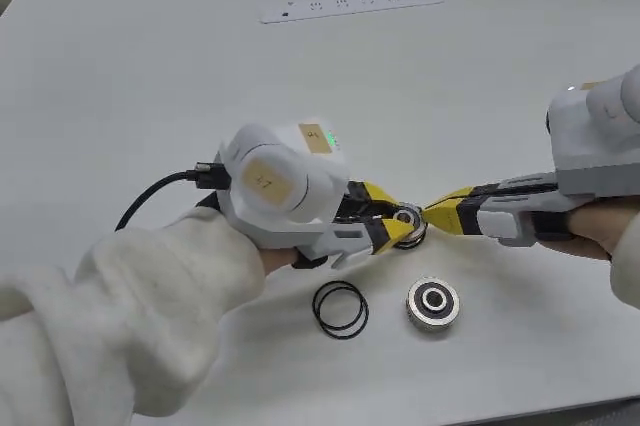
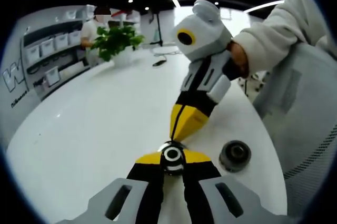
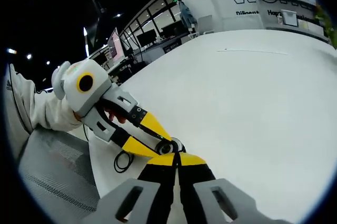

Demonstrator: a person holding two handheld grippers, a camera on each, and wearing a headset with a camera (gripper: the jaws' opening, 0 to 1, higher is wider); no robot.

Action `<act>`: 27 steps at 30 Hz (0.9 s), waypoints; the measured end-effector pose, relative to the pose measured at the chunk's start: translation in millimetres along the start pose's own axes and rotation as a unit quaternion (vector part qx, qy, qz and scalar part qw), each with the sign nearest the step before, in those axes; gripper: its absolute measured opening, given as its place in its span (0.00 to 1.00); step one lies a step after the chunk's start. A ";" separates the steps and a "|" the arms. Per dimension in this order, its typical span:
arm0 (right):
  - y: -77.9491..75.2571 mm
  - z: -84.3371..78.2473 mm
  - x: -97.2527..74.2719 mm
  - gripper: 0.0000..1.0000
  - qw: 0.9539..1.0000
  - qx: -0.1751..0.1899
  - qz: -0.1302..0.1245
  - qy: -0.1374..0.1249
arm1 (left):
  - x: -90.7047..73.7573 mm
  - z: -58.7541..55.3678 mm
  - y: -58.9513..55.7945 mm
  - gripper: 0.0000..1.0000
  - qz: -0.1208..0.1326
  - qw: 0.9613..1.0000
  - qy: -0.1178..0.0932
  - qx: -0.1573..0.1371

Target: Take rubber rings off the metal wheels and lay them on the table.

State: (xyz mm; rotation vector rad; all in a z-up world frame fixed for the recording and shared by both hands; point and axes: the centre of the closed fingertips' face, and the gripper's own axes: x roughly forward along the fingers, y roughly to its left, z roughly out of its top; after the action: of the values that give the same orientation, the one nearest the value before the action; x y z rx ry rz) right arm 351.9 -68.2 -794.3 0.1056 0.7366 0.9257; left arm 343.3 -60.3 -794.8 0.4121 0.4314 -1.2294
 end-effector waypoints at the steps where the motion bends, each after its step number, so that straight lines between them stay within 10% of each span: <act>1: 0.5 0.4 0.2 0.00 1.000 0.001 0.000 0.000 | -0.1 -0.1 0.0 0.13 0.000 1.000 0.000 0.000; 27: 14.0 5.4 1.3 0.00 1.000 -0.013 0.018 -0.003 | 0.0 -0.4 0.9 0.13 0.000 1.000 0.001 0.005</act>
State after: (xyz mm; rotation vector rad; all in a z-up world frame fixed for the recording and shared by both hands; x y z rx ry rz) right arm 346.1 -57.4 -785.5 0.0984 0.7189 0.9689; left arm 344.2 -59.8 -795.1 0.4220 0.4266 -1.2311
